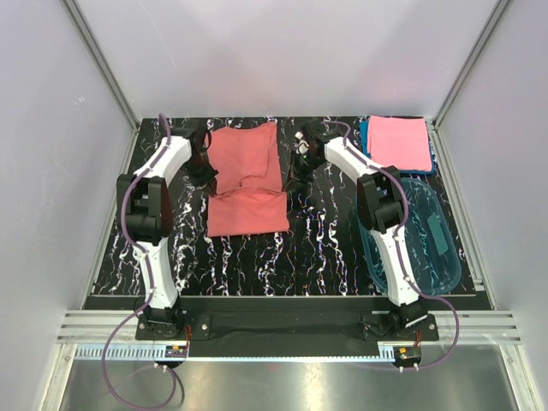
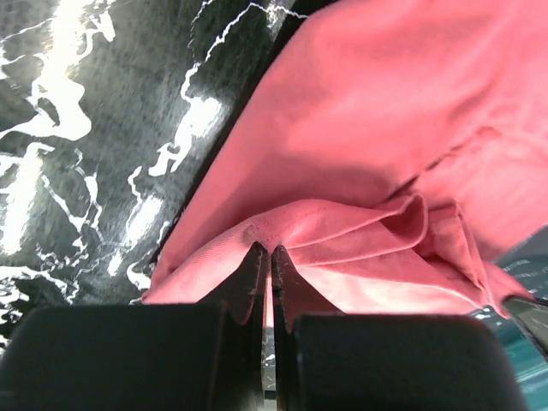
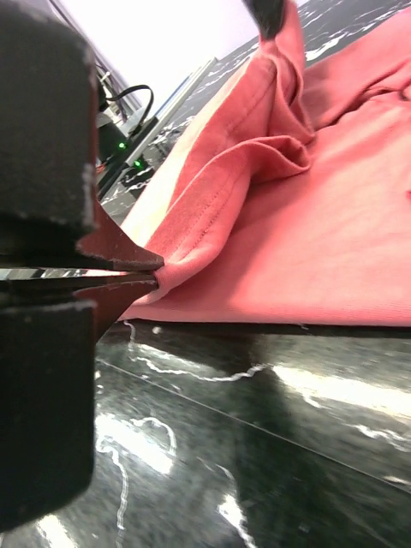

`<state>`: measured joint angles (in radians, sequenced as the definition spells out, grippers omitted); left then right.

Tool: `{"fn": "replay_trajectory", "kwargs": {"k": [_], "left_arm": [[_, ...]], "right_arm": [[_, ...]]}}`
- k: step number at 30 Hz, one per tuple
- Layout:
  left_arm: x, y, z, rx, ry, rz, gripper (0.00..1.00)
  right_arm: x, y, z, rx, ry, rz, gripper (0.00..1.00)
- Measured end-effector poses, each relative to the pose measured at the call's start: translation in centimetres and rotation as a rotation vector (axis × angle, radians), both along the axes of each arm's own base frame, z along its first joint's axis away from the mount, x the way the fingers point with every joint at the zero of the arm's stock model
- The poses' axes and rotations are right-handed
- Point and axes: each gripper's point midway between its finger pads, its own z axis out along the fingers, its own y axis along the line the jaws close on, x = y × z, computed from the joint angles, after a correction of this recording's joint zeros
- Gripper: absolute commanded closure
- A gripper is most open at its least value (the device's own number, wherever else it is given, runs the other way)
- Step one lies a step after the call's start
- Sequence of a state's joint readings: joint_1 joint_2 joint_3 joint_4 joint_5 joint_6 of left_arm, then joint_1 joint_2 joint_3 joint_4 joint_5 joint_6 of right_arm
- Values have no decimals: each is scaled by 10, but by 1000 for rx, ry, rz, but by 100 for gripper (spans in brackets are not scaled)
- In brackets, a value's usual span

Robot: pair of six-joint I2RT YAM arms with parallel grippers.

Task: Fold and stack the t-shirts
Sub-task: Fold the tshirt

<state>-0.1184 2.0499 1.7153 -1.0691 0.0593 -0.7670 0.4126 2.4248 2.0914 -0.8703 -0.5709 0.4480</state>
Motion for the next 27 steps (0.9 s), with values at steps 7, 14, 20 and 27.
{"fn": "replay_trajectory", "kwargs": {"k": [7,14,20,27], "left_arm": [[3,1,-6,-15,11,5,100],[13,4,-9,-32,-1,20,85],[25,14,-7,-40,-30,49,51],[26,24,35,-26,-180,36,38]], "right_arm": [[12,0,1,26,-5,-4,99],[24,3,1,60,-17,-5,77],[59,7,-2,100,-53,-37,58],[80,-31,10,98,-61,-121,48]]}}
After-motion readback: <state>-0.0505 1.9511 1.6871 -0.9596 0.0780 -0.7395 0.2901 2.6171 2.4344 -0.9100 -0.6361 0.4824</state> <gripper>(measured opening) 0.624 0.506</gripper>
